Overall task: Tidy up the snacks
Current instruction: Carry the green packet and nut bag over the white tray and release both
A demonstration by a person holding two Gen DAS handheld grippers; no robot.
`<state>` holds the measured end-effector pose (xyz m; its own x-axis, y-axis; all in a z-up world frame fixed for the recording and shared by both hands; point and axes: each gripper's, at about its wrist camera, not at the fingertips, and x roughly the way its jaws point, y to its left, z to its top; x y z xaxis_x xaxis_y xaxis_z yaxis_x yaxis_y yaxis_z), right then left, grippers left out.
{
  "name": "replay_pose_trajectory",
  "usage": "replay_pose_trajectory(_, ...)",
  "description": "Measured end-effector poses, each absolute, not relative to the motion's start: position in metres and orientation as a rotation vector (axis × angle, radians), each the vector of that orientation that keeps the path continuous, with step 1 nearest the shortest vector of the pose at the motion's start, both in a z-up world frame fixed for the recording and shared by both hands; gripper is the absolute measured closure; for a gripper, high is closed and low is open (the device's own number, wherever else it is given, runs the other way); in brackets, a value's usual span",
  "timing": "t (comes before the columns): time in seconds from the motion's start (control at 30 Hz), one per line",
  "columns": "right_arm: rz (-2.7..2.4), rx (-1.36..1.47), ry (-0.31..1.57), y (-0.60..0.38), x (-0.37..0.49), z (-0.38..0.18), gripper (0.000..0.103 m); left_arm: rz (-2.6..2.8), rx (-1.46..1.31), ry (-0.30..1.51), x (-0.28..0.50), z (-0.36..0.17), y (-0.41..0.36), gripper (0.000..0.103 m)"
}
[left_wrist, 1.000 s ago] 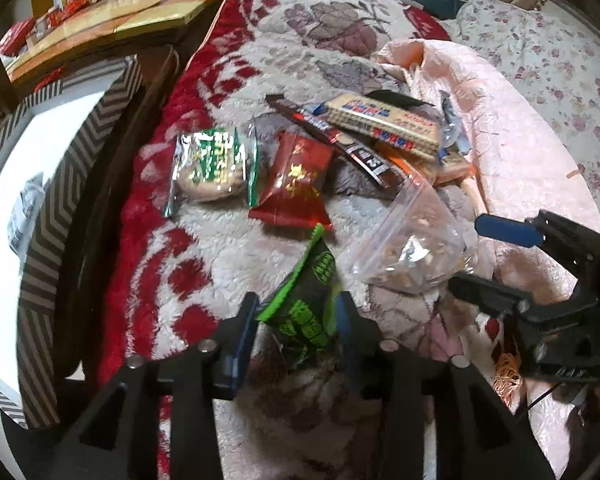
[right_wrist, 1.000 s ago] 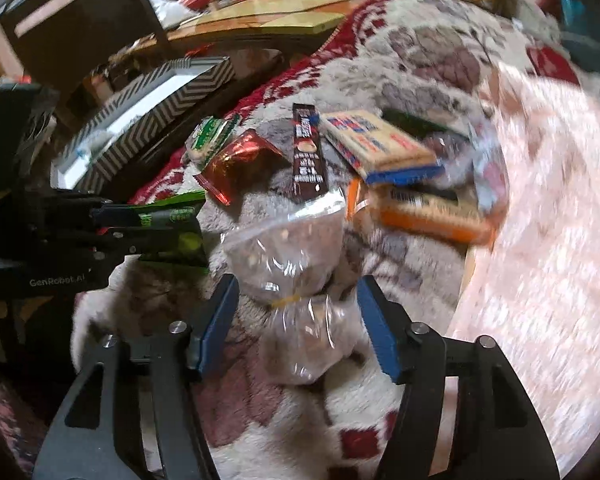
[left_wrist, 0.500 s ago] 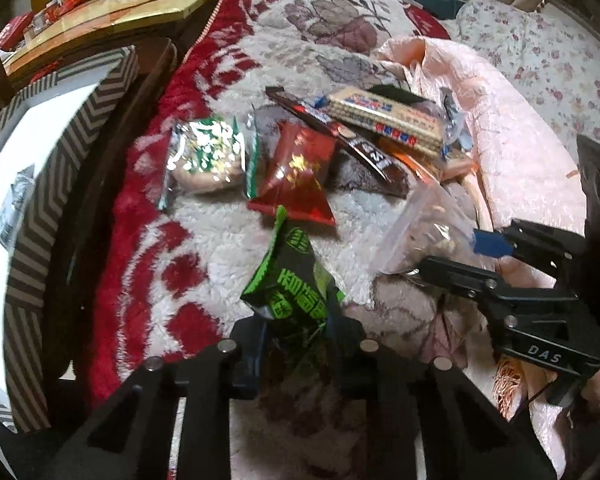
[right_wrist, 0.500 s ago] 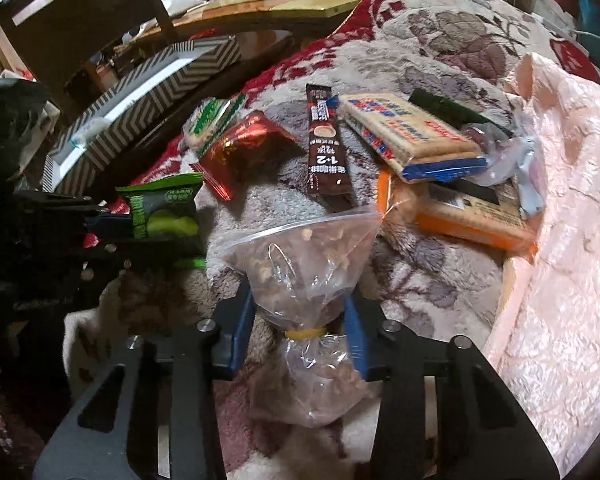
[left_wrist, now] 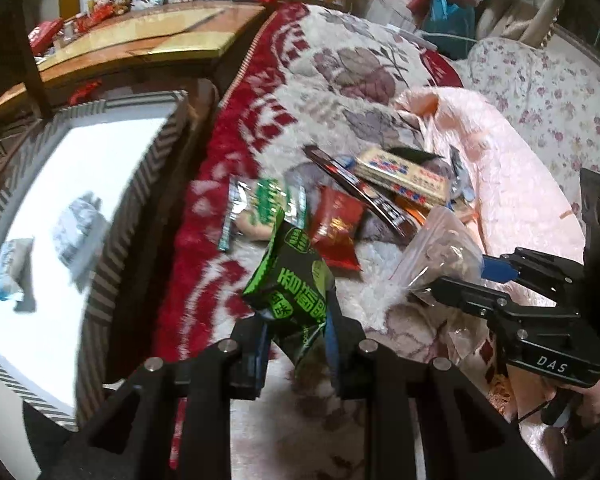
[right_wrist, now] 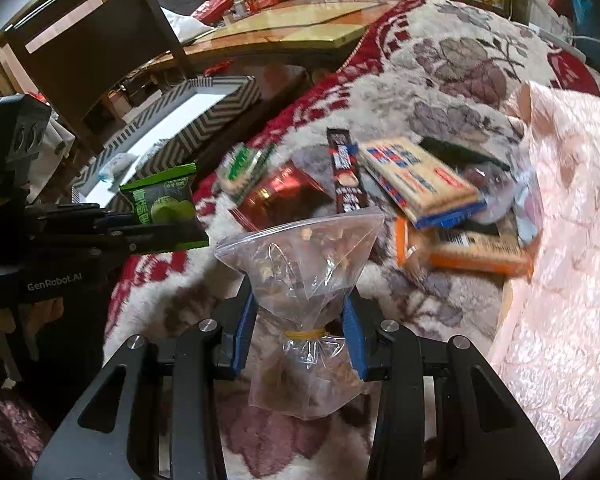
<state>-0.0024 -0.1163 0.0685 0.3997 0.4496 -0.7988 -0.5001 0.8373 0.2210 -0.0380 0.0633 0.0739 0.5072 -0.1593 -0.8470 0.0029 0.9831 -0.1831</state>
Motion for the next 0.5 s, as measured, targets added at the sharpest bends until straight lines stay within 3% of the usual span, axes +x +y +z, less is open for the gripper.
replay_pose_trajectory(0.5, 0.653, -0.084, 0.969, -0.067, 0.006, 0.088, 0.065, 0.031, -0.187, 0.973, -0.047, 0.091, 0.115, 0.077)
